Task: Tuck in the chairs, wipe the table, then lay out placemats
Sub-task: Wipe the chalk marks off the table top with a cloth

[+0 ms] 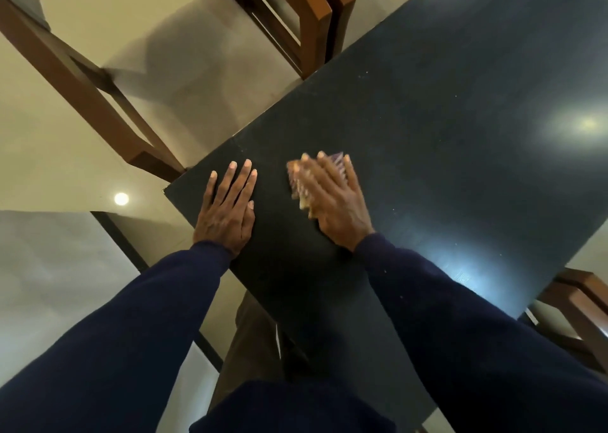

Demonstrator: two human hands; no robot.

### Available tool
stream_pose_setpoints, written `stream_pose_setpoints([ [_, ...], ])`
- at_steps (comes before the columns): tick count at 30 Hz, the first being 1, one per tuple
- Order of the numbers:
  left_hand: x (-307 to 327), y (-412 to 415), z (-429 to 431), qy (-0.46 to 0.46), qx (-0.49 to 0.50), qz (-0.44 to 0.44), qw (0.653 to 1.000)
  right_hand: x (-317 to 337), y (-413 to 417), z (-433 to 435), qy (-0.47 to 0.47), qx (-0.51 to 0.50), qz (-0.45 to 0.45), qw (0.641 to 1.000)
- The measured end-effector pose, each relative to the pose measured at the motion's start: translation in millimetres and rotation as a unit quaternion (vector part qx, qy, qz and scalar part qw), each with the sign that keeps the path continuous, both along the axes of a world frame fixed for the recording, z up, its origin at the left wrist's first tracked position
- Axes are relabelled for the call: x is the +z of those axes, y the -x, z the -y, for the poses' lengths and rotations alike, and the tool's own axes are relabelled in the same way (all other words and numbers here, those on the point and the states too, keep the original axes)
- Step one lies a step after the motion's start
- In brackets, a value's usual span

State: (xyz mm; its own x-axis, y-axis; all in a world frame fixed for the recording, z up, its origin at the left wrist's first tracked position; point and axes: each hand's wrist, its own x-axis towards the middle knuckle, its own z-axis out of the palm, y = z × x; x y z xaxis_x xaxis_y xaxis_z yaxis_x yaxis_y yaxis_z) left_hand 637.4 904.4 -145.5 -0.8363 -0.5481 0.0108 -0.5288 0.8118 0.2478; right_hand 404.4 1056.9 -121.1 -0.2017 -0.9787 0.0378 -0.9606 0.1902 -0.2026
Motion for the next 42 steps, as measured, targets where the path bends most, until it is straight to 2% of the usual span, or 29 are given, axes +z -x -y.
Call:
stream_pose_setpoints([
  [2, 0, 1, 1, -0.009, 0.015, -0.017, 1.000, 1, 6, -35, -0.008, 0.075, -0.008, 0.997],
  [4, 1, 2, -2, -0.013, 0.054, -0.025, 0.998, 4, 23, -63, 0.002, 0.079, -0.006, 0.997],
  [7, 5, 4, -4, -0.014, 0.106, -0.024, 0.994, 5, 54, -68, 0.025, -0.040, -0.003, 0.999],
  [10, 5, 3, -3, -0.019, 0.130, -0.029, 0.991, 3, 64, -22, 0.007, -0.188, -0.014, 0.982],
  [13, 4, 4, -3, -0.024, 0.151, -0.029, 0.988, 4, 51, 44, -0.004, -0.235, 0.001, 0.972],
  [15, 5, 3, -3, -0.027, 0.180, -0.031, 0.983, 5, 31, 81, -0.005, -0.194, 0.004, 0.981],
  [19, 5, 1, -2, -0.025, 0.187, -0.030, 0.982, -4, -16, 110, 0.010, -0.046, 0.003, 0.999],
  [25, 4, 0, -3, -0.011, 0.168, -0.030, 0.985, -5, -20, 37, -0.036, 0.160, -0.010, 0.986],
  [27, 5, 2, -4, -0.013, 0.169, -0.036, 0.985, -1, 3, 17, -0.017, 0.136, -0.002, 0.991],
  [29, 6, 4, -3, -0.015, 0.178, -0.046, 0.983, -1, 24, 19, 0.007, 0.046, 0.007, 0.999],
  [32, 4, 3, -2, -0.015, 0.184, -0.050, 0.982, -2, 27, 60, -0.010, -0.079, 0.004, 0.997],
  [34, 3, 2, -3, -0.021, 0.193, -0.051, 0.980, -3, 9, 94, -0.014, -0.110, 0.004, 0.994],
  [36, 3, 1, -2, -0.027, 0.205, -0.055, 0.977, -2, -19, 119, 0.000, -0.074, 0.007, 0.997],
  [38, 3, 0, -2, -0.029, 0.210, -0.058, 0.975, -1, -47, 123, 0.012, 0.009, 0.013, 1.000],
  [40, 3, 0, -3, -0.031, 0.202, -0.051, 0.978, -3, -64, 101, 0.006, 0.079, 0.012, 0.997],
  [42, 4, -1, -2, -0.035, 0.176, -0.046, 0.983, -4, -66, 65, 0.000, 0.083, 0.013, 0.996],
])
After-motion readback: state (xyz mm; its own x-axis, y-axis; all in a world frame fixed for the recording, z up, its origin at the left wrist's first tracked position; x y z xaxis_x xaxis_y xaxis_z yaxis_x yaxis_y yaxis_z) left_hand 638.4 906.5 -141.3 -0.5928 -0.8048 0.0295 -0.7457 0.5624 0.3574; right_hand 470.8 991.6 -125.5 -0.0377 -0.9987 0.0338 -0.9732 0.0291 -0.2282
